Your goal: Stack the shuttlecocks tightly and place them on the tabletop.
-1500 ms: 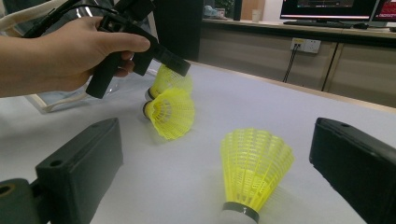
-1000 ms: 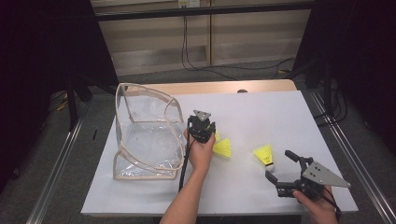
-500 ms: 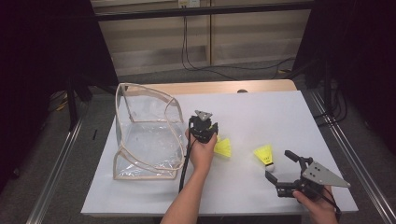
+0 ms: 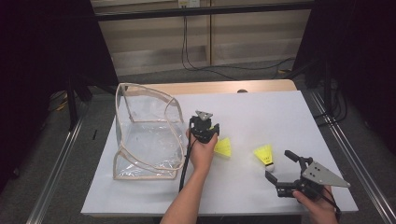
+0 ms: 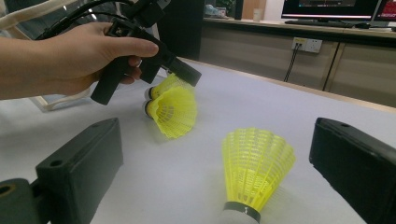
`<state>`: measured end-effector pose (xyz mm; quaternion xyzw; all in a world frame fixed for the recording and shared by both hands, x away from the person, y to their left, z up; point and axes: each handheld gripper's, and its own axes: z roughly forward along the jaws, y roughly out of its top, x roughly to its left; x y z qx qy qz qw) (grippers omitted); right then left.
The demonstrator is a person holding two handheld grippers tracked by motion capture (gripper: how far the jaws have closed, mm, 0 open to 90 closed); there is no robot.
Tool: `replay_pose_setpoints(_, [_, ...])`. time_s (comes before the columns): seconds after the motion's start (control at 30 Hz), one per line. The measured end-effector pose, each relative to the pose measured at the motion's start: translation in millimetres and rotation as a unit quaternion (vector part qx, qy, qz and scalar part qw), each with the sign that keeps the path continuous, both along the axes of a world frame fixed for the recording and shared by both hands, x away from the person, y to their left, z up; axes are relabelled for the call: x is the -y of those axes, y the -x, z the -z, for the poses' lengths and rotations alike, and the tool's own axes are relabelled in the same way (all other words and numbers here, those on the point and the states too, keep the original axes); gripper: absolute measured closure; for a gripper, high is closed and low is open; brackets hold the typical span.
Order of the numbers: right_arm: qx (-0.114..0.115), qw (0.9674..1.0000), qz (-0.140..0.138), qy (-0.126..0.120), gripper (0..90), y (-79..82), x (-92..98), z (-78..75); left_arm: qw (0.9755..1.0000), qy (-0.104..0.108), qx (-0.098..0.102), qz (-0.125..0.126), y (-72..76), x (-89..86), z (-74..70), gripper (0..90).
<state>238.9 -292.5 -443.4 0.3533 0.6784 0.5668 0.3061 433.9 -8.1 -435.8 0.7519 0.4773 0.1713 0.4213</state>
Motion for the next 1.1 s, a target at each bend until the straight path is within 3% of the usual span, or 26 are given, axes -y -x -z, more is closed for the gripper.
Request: replay_pose_setpoints(1.1, [0.001, 1.0000, -0.001, 0.000, 2.6, -0.2, 0.3, -0.1, 1.0000, 0.009, 0.004, 0.002, -4.1, 1.0, -5.3, 70.2])
